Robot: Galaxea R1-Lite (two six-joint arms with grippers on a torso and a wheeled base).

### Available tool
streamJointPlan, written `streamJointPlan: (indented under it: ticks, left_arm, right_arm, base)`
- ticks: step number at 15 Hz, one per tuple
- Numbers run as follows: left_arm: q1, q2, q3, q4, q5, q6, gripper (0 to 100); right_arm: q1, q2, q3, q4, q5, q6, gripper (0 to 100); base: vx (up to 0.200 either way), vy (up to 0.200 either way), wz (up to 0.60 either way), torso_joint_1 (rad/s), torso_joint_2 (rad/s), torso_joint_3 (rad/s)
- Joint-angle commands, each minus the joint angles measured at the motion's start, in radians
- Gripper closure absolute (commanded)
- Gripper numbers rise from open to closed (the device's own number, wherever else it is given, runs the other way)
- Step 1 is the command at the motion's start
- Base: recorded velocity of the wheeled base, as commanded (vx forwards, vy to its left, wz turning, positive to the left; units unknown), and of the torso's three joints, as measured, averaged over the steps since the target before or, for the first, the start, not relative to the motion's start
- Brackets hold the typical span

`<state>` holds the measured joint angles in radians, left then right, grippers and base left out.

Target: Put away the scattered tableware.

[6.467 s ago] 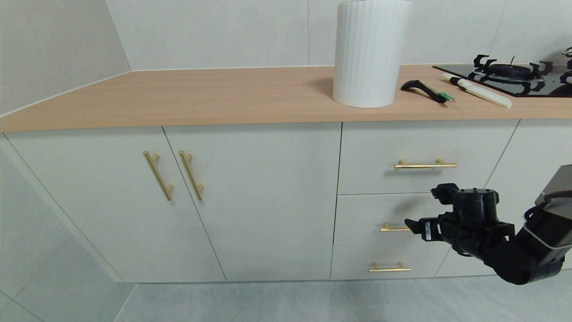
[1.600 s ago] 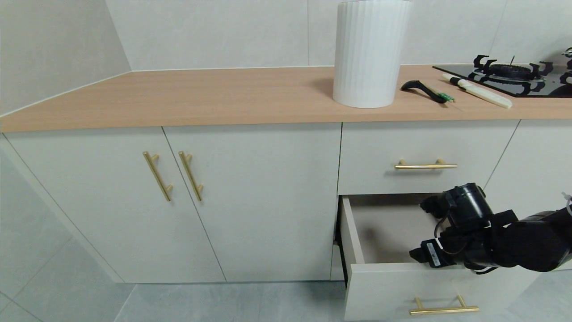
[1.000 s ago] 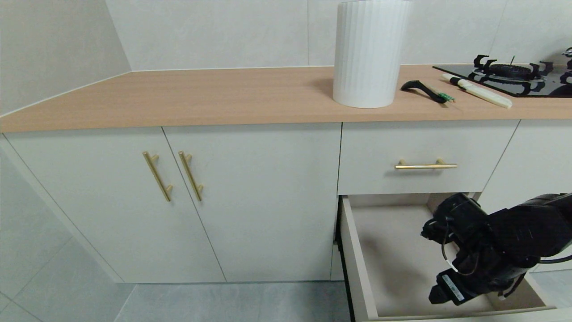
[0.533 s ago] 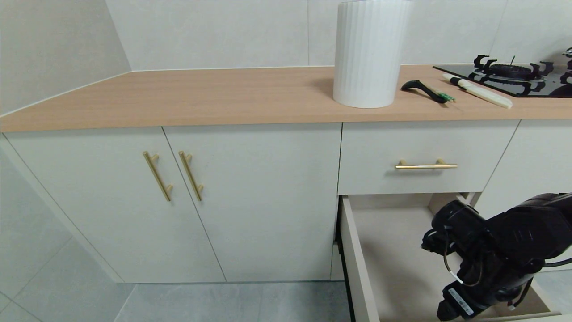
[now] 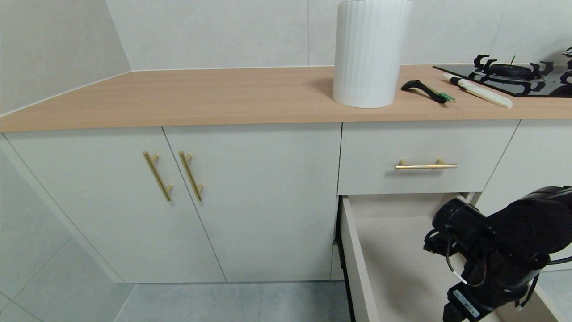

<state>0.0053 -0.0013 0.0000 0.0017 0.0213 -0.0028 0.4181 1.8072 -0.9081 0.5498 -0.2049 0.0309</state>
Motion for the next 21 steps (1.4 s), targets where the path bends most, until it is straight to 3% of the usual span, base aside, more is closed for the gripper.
streamJointPlan:
  ticks: [1,6,12,21]
  left_arm:
    - [0.001,0.001,0.000,0.000,0.000,0.000,0]
    - [0.001,0.001,0.000,0.000,0.000,0.000,0]
    - [0.001,0.001,0.000,0.000,0.000,0.000,0]
    - [0.001,0.001,0.000,0.000,0.000,0.000,0]
  right_arm:
    - [0.001,-0.118,-0.034,-0.004,0.004,0.024,0]
    - [-0.071,-0.319,-0.049,-0.140,0.065,0.029,0]
    - [-0.085,-0.348,-0.034,-0.177,0.062,0.026,0]
    - [-0.085,-0.339,-0.022,-0.217,0.059,0.026,0]
  base:
    - [0.000,0.000,0.00,0.000,0.00,0.000]
    - [0.000,0.000,0.00,0.000,0.00,0.000]
    - [0.000,0.000,0.00,0.000,0.00,0.000]
    - [0.000,0.000,0.00,0.099,-0.38,-0.281]
